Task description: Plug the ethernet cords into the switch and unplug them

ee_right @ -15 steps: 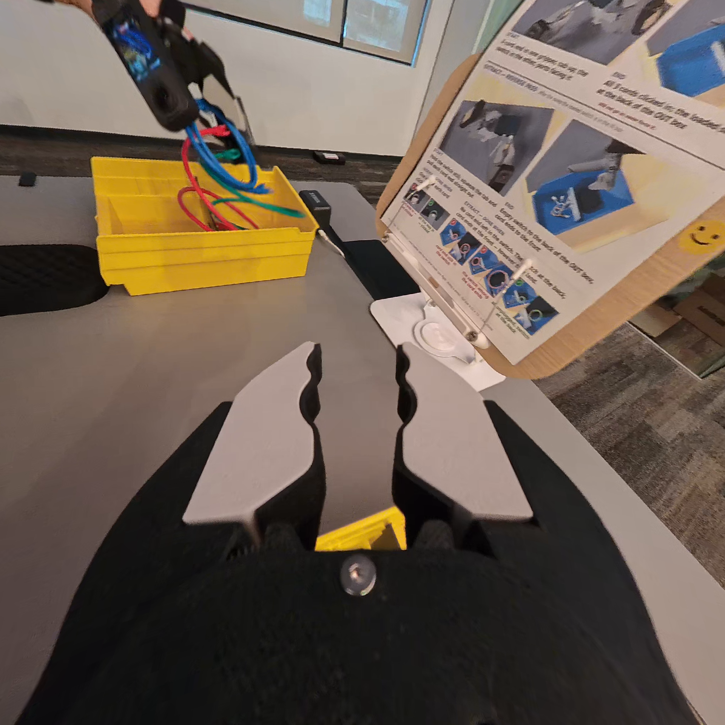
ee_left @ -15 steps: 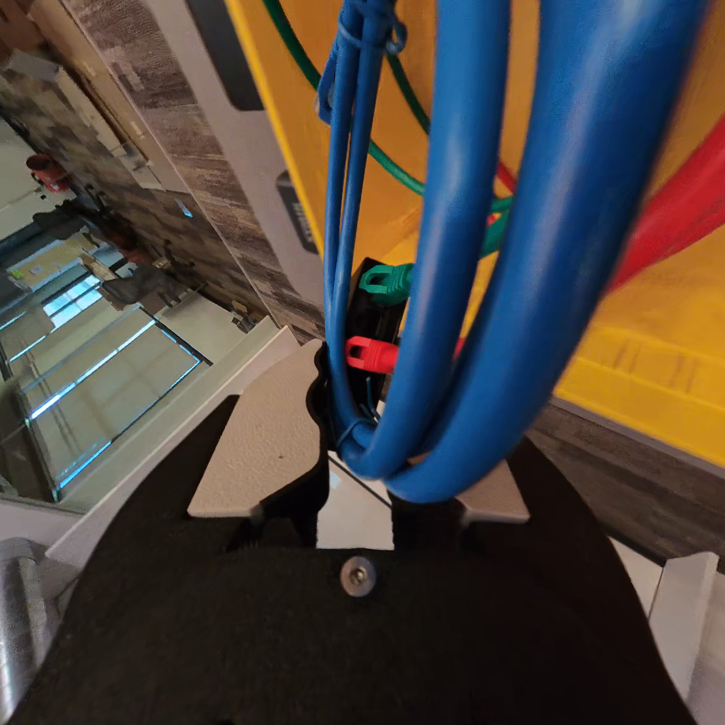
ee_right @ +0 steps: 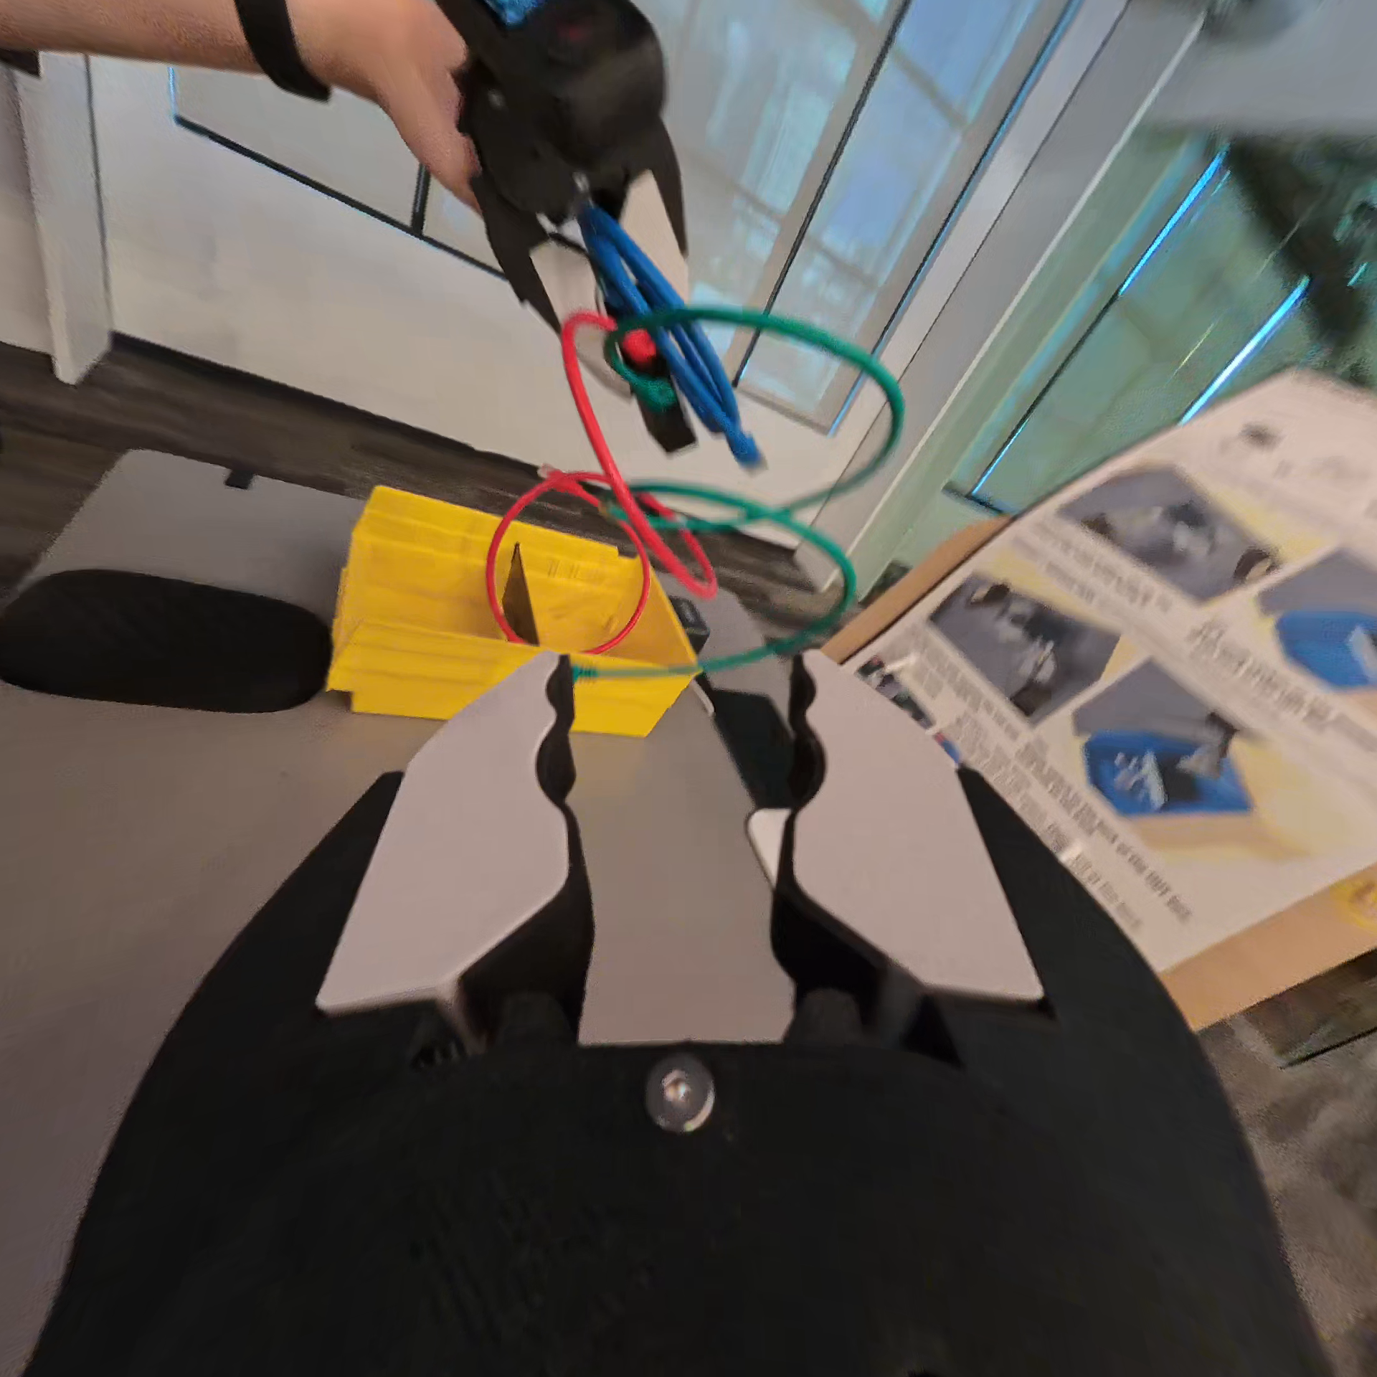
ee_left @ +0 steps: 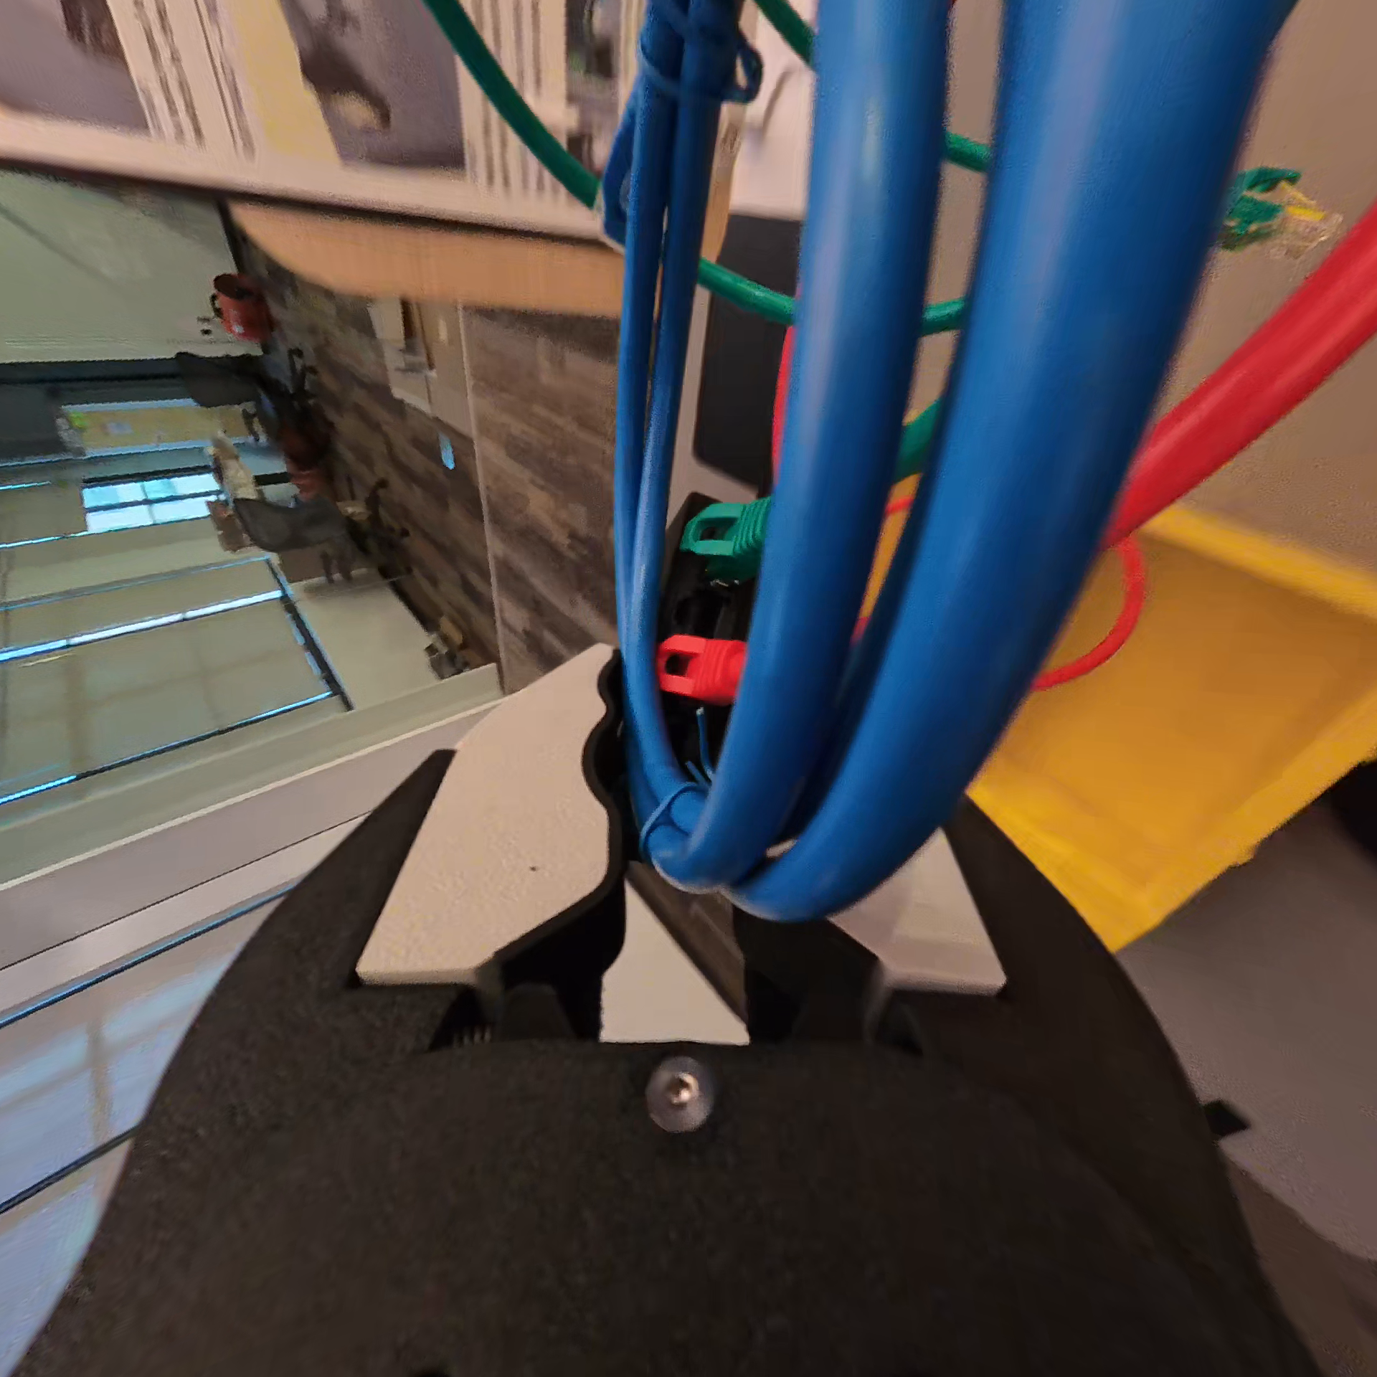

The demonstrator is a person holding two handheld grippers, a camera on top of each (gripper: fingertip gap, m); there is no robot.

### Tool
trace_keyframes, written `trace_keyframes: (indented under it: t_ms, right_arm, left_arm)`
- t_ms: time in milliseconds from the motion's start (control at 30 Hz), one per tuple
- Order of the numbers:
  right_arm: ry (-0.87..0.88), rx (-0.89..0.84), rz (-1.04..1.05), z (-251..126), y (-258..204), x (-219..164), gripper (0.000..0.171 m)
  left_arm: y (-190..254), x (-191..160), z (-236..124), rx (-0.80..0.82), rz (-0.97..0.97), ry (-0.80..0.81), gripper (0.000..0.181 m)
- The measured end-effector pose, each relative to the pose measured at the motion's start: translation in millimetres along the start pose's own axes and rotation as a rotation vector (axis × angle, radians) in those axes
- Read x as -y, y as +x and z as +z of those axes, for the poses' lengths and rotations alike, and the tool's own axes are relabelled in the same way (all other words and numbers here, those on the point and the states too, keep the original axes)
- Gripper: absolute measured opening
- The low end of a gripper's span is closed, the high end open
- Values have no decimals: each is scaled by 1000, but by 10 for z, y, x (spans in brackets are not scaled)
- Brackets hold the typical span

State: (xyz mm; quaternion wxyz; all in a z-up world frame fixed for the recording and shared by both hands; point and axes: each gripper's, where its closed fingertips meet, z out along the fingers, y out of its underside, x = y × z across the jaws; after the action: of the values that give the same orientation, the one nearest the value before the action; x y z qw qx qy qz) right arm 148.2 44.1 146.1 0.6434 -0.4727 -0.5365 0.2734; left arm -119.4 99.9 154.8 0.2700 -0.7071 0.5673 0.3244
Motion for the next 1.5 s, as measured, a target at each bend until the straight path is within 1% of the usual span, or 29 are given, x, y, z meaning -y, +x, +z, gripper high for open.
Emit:
trace_keyframes:
  t_ms: [67, 133, 200, 300, 367, 400, 433, 467, 500, 533, 567, 600, 633, 667, 833, 867, 933, 1000, 1033, 1100, 1233, 1333, 1367, 1400, 1433, 1500]
  right_arm:
    - [24, -38, -139, 7, -143, 158, 71]
    - [62, -55, -274, 37, -333, 279, 79]
    - [46, -73, -383, 110, -466, 287, 84]
    - [15, -133, -492, 227, -476, 194, 90]
    - [10, -239, -574, 252, -347, 156, 93]
    - [-1, -288, -618, 244, -286, 134, 93]
    - [-36, -280, -648, 253, -278, 65, 89]
    - [-89, -266, -641, 268, -254, -26, 86]
    - [-131, -288, -618, 272, -180, -84, 86]
    - [-153, -282, -601, 276, -154, -136, 81]
    - [-167, -237, -586, 287, -186, -206, 64]
    - [-181, -199, -576, 294, -212, -267, 55]
    - [-203, -163, -571, 299, -238, -333, 42]
    - [-225, -134, -572, 302, -262, -390, 11]
    - [-249, -74, -565, 331, -312, -504, 7]
    - [-252, -74, -568, 329, -306, -515, 7]
    - [-265, -61, -548, 319, -294, -551, 7]
    - [-276, -52, -520, 308, -271, -582, 7]
    - [-276, -50, -520, 304, -262, -594, 7]
    - [-273, -56, -526, 296, -243, -601, 7]
    - [-269, -61, -536, 267, -214, -595, 7]
    - [-246, -50, -555, 234, -229, -558, 7]
    - [-240, -42, -557, 223, -243, -546, 7]
    - [-236, -38, -564, 213, -253, -535, 7]
    - [-236, -37, -569, 207, -254, -533, 7]
    - [-245, -31, -568, 199, -252, -548, 7]
  left_arm:
    - [163, 317, -24, -17, -11, 51, 31]
    - [329, 583, 16, -13, -5, 69, 30]
    - [474, 819, 83, -8, -2, 92, 29]
    - [658, 1128, 163, -43, -25, 123, 29]
    - [759, 1319, 178, -66, -20, 134, 30]
    - [784, 1393, 185, -54, 0, 127, 30]
    - [807, 1460, 191, -40, 29, 122, 30]
    - [829, 1521, 199, -25, 52, 119, 30]
    - [871, 1584, 200, -28, 73, 125, 30]
    - [917, 1637, 201, -38, 86, 133, 29]
    - [946, 1671, 209, -39, 94, 131, 29]
    - [966, 1689, 223, -31, 107, 126, 31]
    - [982, 1694, 241, -28, 114, 123, 31]
    - [999, 1699, 254, -33, 108, 129, 30]
    - [1156, 1649, 335, -65, 101, 160, 32]
    - [1174, 1646, 343, -54, 104, 177, 36]
    - [1175, 1629, 354, -9, 97, 210, 50]
    - [1215, 1587, 367, -3, 52, 254, 63]
    - [1216, 1545, 375, 7, 19, 273, 66]
    - [1241, 1453, 373, 2, -69, 328, 67]
    - [1415, 1335, 345, -130, -328, 513, 68]
    - [1494, 1350, 301, -204, -472, 657, 80]
    - [1476, 1362, 283, -200, -502, 701, 80]
    - [1449, 1380, 266, -195, -529, 744, 85]
    - [1432, 1411, 233, -222, -568, 793, 91]
    - [1411, 1445, 194, -312, -644, 872, 95]
